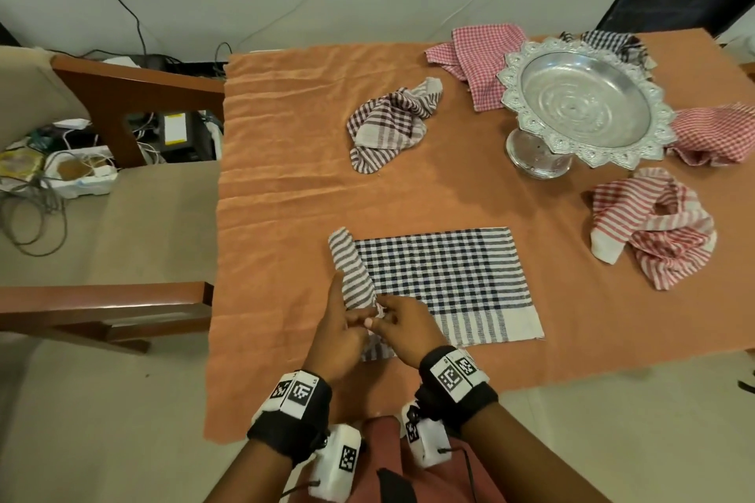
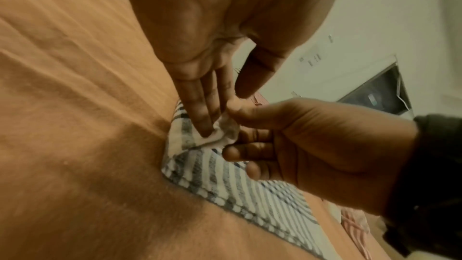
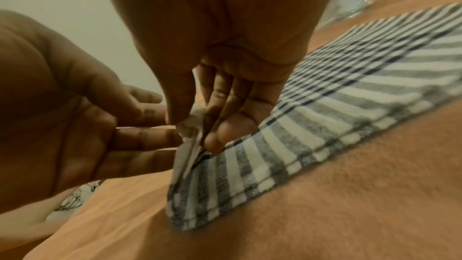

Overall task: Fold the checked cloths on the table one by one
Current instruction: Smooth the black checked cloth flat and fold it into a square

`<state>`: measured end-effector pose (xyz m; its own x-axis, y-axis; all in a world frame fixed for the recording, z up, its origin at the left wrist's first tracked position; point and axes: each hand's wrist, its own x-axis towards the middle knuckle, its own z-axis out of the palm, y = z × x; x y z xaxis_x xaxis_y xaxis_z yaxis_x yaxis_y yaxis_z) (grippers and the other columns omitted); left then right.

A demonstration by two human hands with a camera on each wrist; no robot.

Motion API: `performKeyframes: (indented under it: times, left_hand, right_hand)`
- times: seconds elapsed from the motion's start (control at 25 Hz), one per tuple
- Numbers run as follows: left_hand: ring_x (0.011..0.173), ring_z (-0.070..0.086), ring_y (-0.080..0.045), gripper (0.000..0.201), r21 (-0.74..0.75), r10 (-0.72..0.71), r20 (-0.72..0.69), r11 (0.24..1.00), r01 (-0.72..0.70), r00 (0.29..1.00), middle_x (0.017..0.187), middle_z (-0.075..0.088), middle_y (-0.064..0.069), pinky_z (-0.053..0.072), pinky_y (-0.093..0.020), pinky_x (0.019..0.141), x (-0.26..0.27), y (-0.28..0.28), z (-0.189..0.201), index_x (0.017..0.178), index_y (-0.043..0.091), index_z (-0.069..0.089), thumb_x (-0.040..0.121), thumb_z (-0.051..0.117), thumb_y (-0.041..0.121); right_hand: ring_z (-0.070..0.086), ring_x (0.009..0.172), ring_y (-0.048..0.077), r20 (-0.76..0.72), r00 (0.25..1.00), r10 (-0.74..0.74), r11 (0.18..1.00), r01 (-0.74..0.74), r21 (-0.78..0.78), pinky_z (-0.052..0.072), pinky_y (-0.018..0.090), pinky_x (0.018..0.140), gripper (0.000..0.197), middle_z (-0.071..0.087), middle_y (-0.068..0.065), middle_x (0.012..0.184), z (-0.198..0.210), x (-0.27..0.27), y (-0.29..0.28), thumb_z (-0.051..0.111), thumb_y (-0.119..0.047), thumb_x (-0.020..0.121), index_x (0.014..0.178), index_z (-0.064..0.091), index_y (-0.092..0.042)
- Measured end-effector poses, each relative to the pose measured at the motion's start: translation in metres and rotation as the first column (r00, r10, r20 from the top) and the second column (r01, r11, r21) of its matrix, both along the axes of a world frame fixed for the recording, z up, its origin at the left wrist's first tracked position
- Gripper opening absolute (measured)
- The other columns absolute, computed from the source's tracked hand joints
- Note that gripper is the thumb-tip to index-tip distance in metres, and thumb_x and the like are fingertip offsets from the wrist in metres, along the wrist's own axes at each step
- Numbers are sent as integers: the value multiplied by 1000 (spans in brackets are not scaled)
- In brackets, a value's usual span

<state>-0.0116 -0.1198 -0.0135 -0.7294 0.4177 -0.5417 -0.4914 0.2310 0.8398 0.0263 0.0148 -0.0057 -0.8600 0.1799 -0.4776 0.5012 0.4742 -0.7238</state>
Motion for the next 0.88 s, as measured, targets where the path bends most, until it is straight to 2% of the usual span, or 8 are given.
performKeyframes:
  times: [0.08,0.16,0.24,0.36,0.52,0.6,0.68,0.88]
  left_hand:
    - [98,66,-13,81,-80,-59,-57,995,55,997,107,70,-3,54,-28,75,-8,6,-5,140,44,21,88,49,-11]
    - [98,66,-13,58,-221,-166,-213,968,118,963,101,70,1,55,-35,85,-19,11,-5,133,34,44,89,47,-4]
    - [99,65,-16,41,-372,-281,-367,918,137,887,104,69,2,53,-35,87,-33,13,-3,123,23,59,91,47,2]
    - [108,61,-22,38,-592,-461,-500,800,99,733,120,65,-2,50,-35,89,-70,16,-6,124,18,62,91,47,7]
    - [118,52,-31,43,-745,-674,-408,636,202,616,135,55,-9,44,-43,99,-120,21,-19,134,14,53,92,43,12]
    - [120,50,-34,45,-799,-743,-330,548,246,582,139,49,-11,43,-44,99,-131,27,-19,138,14,45,94,42,14]
    - [118,50,-34,43,-847,-785,-298,480,228,544,135,50,-11,43,-43,97,-135,32,-15,138,17,44,95,43,17]
    - [106,59,-31,30,-810,-761,-350,539,231,547,116,64,-7,49,-40,89,-143,48,-6,116,19,64,89,53,17]
  right_hand:
    - [66,76,29,47,998,-36,999,35,17,55,44,72,23,68,12,73,-5,4,6,62,-15,84,104,69,-8]
    - [65,70,35,112,989,-94,995,96,-8,56,47,62,20,67,16,71,-11,8,11,56,-10,80,91,71,-8]
    - [61,62,30,186,960,-211,968,232,-100,53,38,55,18,67,15,72,-14,12,16,56,-14,86,98,70,-9]
    - [64,64,26,209,944,-254,949,285,-132,55,32,56,30,69,14,77,-14,14,18,66,-37,88,103,67,-11]
    - [66,66,24,164,978,-129,991,131,-3,58,45,70,21,68,5,73,-21,8,15,75,-27,80,95,69,-15]
    - [59,58,16,171,979,-114,993,116,-3,58,44,70,13,63,0,68,-22,7,15,74,-20,80,91,69,-15]
    - [59,62,18,166,981,-97,995,98,-1,57,43,71,18,63,1,70,-21,7,16,73,-18,82,97,70,-10]
    - [63,70,24,151,974,-167,978,184,-102,56,40,64,30,61,1,73,-10,20,32,69,-15,86,115,63,-7]
